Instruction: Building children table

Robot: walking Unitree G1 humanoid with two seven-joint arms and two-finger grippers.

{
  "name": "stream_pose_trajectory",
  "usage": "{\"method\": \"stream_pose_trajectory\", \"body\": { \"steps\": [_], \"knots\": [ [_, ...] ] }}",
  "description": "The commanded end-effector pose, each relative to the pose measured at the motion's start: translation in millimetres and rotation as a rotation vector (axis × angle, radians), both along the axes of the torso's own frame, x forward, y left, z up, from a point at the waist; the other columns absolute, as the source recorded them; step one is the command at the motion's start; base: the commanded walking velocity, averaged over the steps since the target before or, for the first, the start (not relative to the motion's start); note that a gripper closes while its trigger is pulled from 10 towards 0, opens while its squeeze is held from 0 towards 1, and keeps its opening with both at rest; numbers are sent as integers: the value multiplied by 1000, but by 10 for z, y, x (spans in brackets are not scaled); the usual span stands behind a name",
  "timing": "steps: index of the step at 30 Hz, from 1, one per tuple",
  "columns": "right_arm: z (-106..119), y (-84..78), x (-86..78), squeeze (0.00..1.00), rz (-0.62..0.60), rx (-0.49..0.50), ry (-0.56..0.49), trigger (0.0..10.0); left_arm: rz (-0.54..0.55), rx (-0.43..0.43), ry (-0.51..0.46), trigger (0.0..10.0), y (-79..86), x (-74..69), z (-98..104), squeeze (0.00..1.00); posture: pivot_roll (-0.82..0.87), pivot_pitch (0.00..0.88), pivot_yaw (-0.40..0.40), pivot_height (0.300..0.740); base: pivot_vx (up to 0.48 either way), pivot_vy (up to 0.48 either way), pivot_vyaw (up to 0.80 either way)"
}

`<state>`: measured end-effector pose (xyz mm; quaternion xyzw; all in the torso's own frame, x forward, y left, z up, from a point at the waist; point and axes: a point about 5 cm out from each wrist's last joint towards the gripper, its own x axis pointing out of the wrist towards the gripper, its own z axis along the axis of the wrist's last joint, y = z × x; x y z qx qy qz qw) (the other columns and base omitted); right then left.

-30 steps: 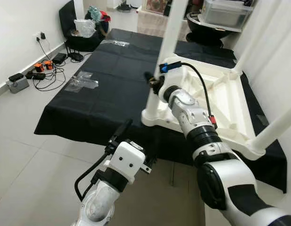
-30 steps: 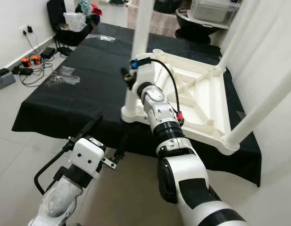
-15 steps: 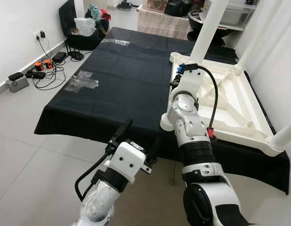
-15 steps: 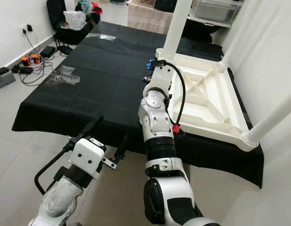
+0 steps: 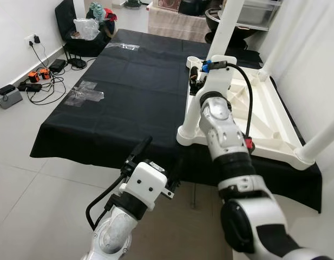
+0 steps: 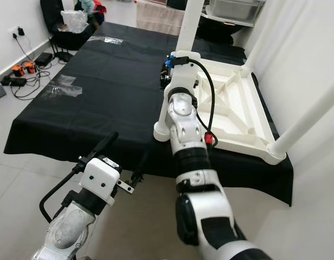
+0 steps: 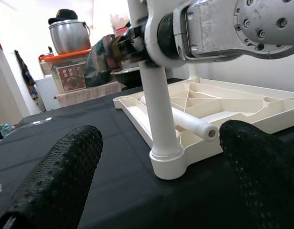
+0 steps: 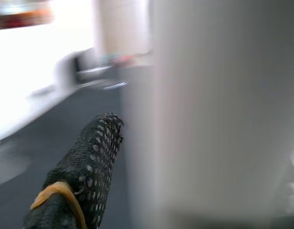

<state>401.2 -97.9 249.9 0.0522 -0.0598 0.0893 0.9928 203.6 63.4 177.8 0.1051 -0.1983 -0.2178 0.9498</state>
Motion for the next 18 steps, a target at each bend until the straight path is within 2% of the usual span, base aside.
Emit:
{"method": "stream_pose_trajectory", "body": {
  "steps": [1,2,4,5,6,8,13,18],
  "knots": [
    [-123,114,-70,0,421,12,44,10000,2,6,16,10000,-15,3,-27,0,77,70,-140,740,0,0,0],
    [-123,114,-70,0,421,12,44,10000,2,6,16,10000,-15,3,-27,0,77,70,-140,740,0,0,0],
    [-191,91,-173,0,678,-38,27,10000,1,4,14,10000,-17,1,-21,0,78,71,-140,740,0,0,0],
    [-191,91,-173,0,678,-38,27,10000,1,4,14,10000,-17,1,-21,0,78,71,-140,740,0,0,0],
    [-210,96,-192,0,746,-26,31,10000,1,2,15,10000,-17,1,-16,0,78,71,-140,740,0,0,0],
    [-210,96,-192,0,746,-26,31,10000,1,2,15,10000,-17,1,-16,0,78,71,-140,740,0,0,0],
    [-266,177,-185,0,889,-39,41,10000,-1,-4,25,10000,-14,-6,-23,0,83,74,-137,740,0,0,0],
    [-229,251,-181,0,949,-30,29,10000,1,-2,23,10000,-10,-9,-18,0,83,78,-139,740,0,0,0]
  ]
}}
